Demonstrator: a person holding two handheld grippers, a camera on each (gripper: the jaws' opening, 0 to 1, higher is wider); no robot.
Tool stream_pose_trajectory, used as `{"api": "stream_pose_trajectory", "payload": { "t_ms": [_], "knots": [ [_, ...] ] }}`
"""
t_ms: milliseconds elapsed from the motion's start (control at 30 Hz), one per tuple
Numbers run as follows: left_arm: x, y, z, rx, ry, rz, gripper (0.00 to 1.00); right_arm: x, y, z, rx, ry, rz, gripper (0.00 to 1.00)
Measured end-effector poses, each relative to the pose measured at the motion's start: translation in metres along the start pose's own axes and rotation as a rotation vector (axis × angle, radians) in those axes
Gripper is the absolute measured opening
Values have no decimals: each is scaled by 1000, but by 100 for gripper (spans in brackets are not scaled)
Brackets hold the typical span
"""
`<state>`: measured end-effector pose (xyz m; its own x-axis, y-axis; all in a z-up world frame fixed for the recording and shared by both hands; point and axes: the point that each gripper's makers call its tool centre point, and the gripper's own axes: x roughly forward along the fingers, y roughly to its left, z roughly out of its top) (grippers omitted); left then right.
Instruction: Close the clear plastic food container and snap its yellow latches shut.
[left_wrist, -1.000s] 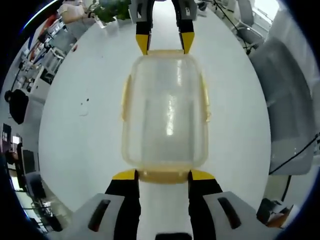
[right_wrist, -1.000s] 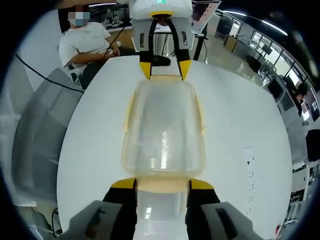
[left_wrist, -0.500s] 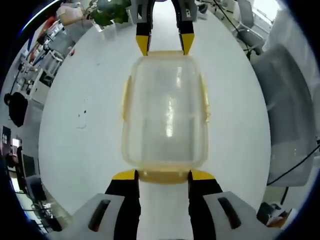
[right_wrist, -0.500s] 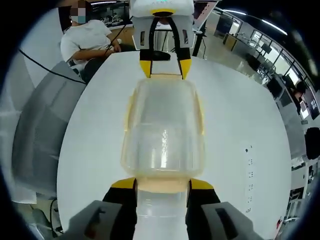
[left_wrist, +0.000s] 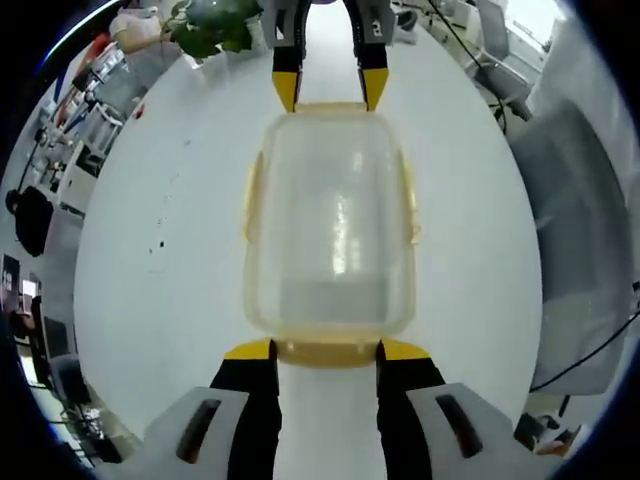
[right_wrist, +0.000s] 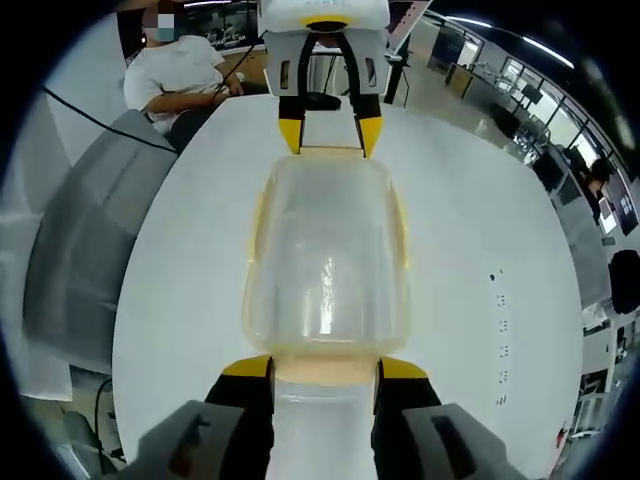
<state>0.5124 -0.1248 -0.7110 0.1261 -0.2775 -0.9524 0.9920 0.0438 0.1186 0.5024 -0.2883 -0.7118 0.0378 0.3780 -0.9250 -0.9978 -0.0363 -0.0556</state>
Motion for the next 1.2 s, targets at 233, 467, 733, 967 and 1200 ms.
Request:
{"api": "stream_pose_trajectory", "payload": {
  "t_ms": [233,467,733,967,1200],
  "knots": [
    [6,0,11,1,-6,-3,34,-1,0,-11,6,6,3,35],
    [12,1,20,1,-13,-6,34,-1,-1,-23,11,13,6,35],
    [21,-4,29,0,-23,-14,34,-2,3,-35,12,27,14,35],
    [24,-2,30,1,-21,-4,34,0,0,-38,5,32,4,36],
    [26,-4,29,-5,-22,-8,34,3,1,-39,6,35,12,36]
  ]
}}
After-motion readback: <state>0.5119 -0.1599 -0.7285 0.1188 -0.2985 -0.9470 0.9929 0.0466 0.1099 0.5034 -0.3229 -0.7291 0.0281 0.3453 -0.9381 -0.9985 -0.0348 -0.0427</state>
